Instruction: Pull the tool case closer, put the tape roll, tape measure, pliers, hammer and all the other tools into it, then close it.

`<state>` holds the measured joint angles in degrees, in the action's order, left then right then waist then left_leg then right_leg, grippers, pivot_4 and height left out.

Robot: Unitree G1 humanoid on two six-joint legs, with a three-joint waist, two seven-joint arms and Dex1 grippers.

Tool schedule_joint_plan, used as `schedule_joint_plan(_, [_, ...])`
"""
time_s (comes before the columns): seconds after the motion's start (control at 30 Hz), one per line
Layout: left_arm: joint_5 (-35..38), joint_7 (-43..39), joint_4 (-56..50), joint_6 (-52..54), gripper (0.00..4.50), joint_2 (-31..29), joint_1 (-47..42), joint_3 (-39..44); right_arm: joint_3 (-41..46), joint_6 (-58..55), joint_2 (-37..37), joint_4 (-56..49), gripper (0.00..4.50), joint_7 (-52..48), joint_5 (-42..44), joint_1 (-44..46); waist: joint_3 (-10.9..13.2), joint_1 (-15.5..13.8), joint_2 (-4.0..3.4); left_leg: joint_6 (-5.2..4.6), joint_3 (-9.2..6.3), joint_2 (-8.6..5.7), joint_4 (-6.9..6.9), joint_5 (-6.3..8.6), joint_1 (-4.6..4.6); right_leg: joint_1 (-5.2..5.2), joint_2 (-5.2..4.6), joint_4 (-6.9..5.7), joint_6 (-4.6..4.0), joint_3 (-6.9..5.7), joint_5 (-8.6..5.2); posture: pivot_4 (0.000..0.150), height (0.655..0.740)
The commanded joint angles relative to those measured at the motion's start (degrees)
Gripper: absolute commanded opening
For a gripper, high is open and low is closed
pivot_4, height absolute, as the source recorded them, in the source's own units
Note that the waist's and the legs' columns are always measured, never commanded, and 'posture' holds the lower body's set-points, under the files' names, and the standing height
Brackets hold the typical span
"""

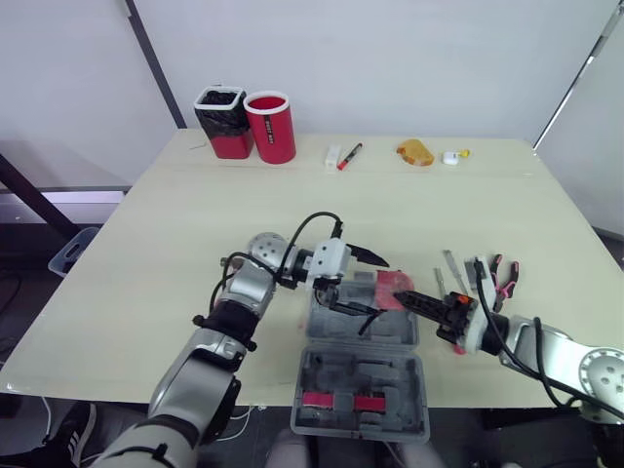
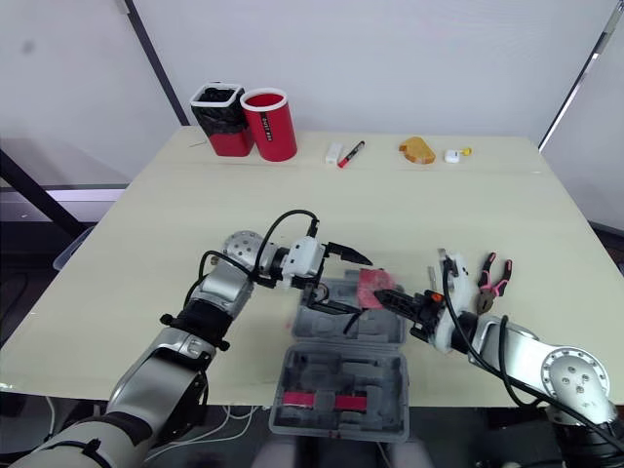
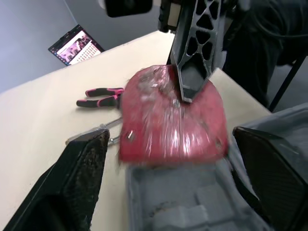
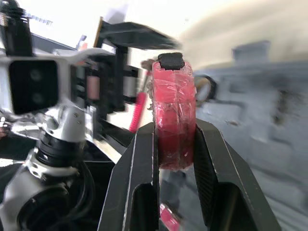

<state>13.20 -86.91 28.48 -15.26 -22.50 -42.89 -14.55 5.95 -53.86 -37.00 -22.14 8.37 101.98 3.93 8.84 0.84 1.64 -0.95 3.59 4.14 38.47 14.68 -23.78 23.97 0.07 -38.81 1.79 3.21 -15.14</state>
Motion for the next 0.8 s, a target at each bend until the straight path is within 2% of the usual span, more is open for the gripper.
schedule_joint_plan(0.03, [3.59,-2.66,-4.42,3.0,4.5,-1.4,0.71,1.62,3.01,-0.03,-1.97,-1.82,0.4,-2.88,1.97,-1.47,0.0,0.08,0.0,0.0,0.0,0.0,0.0,0.0,0.02,0.0,0.0,-0.01,0.0,0.0,0.0,0.15,0.74])
schedule_joint_plan(0.2, [11.17,-5.59,-14.64,10.54,4.5,-8.99,5.72,1.87,9.96,-2.63,-8.55,2.02,0.4,-9.18,1.86,-10.45,-0.01,-0.01,-0.02,0.0,-0.05,0.02,-0.02,0.0,-0.01,-0.02,-0.01,0.02,-0.01,-0.05,-0.01,0.15,0.74])
schedule_joint_plan(0.43, [20.19,-5.59,-29.44,21.09,4.5,-20.14,14.14,3.71,15.07,-7.65,-13.94,8.99,0.4,-20.83,-5.08,-20.04,-0.02,-0.04,-0.04,0.0,-0.06,0.03,-0.01,0.0,0.07,-0.08,-0.04,-0.01,-0.01,-0.06,-0.01,0.15,0.74])
schedule_joint_plan(0.8, [23.84,-3.41,-41.27,27.68,4.5,-26.46,20.86,9.16,14.07,-9.8,-12.05,14.84,0.4,-29.01,-16.09,-20.98,-0.02,-0.12,-0.06,0.0,-0.06,0.0,0.01,0.0,0.08,-0.09,-0.04,0.01,-0.01,-0.07,-0.03,0.15,0.74])
